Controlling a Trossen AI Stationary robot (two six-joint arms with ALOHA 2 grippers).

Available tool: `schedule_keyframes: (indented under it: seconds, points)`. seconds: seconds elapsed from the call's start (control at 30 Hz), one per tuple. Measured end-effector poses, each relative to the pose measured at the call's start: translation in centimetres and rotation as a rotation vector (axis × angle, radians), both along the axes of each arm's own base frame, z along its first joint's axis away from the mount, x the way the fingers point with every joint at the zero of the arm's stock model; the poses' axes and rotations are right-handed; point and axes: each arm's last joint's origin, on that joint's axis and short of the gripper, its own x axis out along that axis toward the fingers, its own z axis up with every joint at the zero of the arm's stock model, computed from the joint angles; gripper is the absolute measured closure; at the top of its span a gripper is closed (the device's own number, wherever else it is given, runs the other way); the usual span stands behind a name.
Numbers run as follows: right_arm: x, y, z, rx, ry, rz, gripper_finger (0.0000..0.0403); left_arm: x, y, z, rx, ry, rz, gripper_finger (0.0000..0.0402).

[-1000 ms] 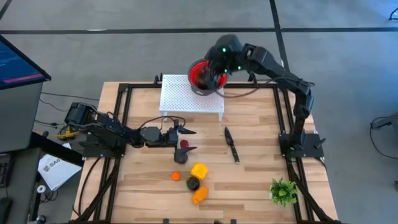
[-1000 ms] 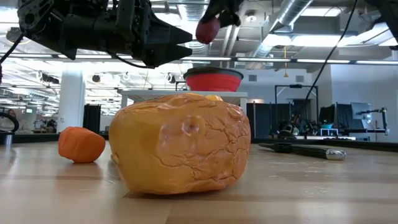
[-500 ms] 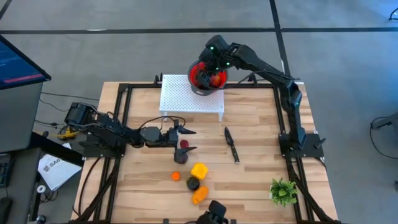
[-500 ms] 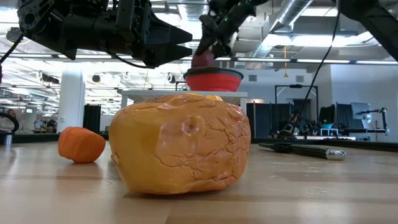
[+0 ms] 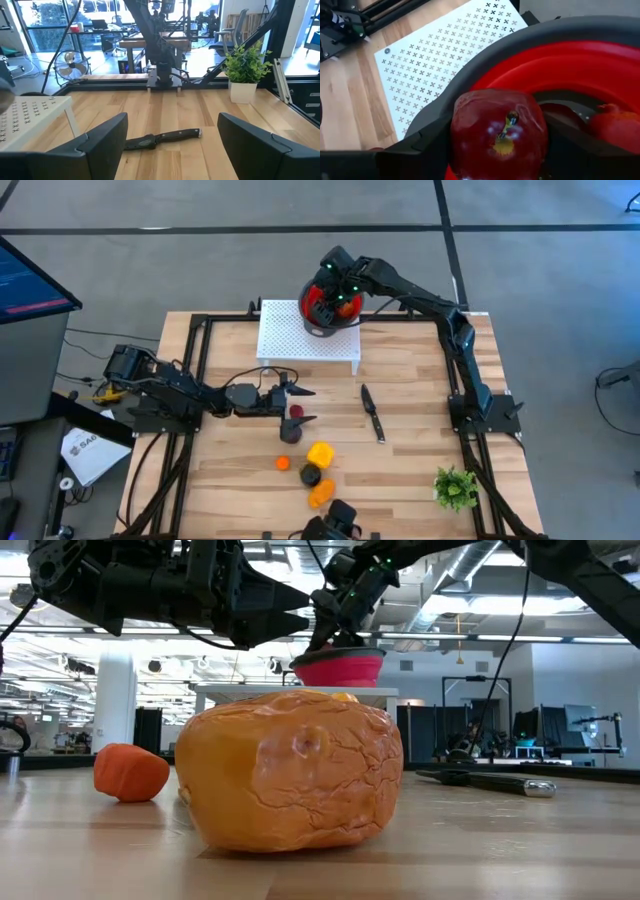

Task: Pick & Place Fruit
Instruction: Put the red apple into the strainer bowl on the shelf

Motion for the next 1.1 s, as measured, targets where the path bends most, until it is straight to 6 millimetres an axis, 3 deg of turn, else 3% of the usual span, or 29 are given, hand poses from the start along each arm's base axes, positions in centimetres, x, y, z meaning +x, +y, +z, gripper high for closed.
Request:
schedule_keyframes:
  seconds: [0.77,1.1]
  points:
    - [-0.1,-0.3,0.1,-0.079,0.030,-0.039,0.0133,0.0,0.0,0.0,0.000,0.000,0.000,0.0101]
    - [-0.5,0.1,2.8,-0.127,-0.002,-0.065,0.0133,0.0,0.0,0.0,0.000,0.000,0.000,0.0101]
